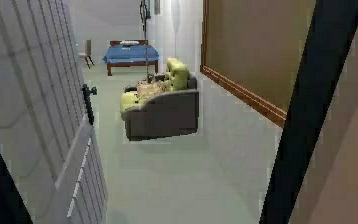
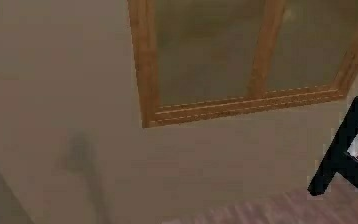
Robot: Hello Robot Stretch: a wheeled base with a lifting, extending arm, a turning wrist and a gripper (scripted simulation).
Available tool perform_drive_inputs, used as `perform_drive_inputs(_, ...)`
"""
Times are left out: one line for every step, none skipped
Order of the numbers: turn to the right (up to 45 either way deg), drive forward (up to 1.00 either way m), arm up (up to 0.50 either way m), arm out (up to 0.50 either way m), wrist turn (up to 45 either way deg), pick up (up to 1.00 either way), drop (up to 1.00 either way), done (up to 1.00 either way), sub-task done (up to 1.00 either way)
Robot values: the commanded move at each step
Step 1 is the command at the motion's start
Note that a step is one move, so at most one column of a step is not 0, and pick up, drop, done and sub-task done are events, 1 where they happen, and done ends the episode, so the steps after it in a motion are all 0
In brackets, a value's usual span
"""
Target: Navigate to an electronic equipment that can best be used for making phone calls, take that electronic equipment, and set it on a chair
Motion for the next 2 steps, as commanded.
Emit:
perform_drive_inputs(0.0,1.0,0.0,0.0,0.0,0.0,0.0,0.0,0.0)
perform_drive_inputs(-3.0,0.0,0.0,0.0,0.0,0.0,0.0,0.0,0.0)
